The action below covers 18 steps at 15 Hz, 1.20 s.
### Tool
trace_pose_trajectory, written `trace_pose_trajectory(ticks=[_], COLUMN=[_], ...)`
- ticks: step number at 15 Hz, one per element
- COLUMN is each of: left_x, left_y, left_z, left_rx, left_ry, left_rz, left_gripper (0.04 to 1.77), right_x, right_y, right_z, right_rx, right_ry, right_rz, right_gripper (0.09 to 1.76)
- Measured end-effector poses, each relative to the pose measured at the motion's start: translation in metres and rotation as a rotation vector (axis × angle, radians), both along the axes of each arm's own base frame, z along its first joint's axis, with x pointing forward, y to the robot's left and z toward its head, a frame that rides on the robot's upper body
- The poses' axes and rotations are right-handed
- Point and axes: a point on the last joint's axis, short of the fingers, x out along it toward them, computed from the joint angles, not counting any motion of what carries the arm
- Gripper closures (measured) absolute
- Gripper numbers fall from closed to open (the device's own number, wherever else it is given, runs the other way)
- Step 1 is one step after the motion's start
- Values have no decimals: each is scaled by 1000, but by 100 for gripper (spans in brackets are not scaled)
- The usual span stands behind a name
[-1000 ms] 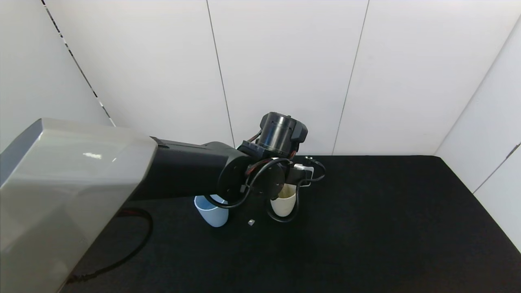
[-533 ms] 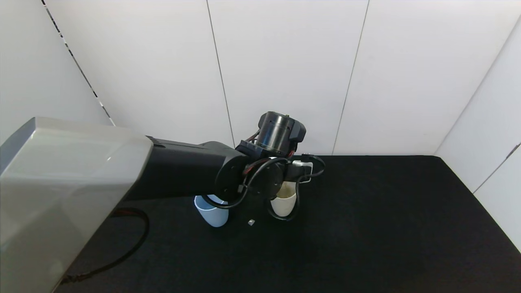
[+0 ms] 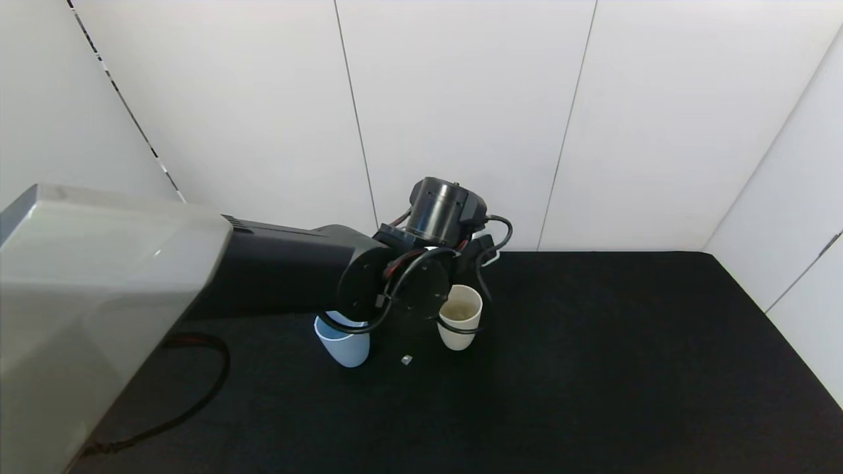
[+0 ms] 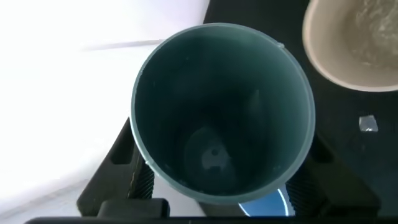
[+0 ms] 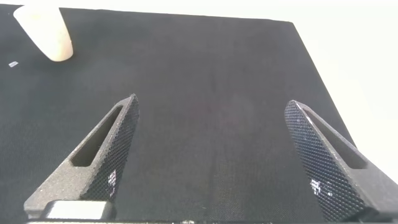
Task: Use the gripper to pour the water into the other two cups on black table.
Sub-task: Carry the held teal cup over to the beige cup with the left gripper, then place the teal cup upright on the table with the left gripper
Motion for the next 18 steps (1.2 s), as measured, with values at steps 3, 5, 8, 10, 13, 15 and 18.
trace_pose_trajectory(ticks=[3, 5, 8, 10, 13, 15, 18], left_x=[4, 9, 17, 24, 42, 59, 78], left_y=[10, 14, 17, 19, 37, 69, 127], left_z=[8, 15, 26, 31, 46, 56, 61], left_rx=[-230, -377, -598, -736, -894, -951, -998], left_ry=[-34, -54, -57, -59, -98, -144, -197], left_rz=[105, 144, 163, 182, 229, 284, 389], left_gripper=[65, 65, 65, 65, 65, 65, 65], right_x=[0, 0, 0, 0, 0, 0, 0], right_y=[0, 0, 0, 0, 0, 0, 0], right_z=[0, 0, 0, 0, 0, 0, 0], right_rx=[0, 0, 0, 0, 0, 0, 0], right_ry=[0, 0, 0, 0, 0, 0, 0], right_rz=[0, 0, 0, -1, 0, -1, -1], right_gripper=[14, 14, 14, 14, 14, 14, 14])
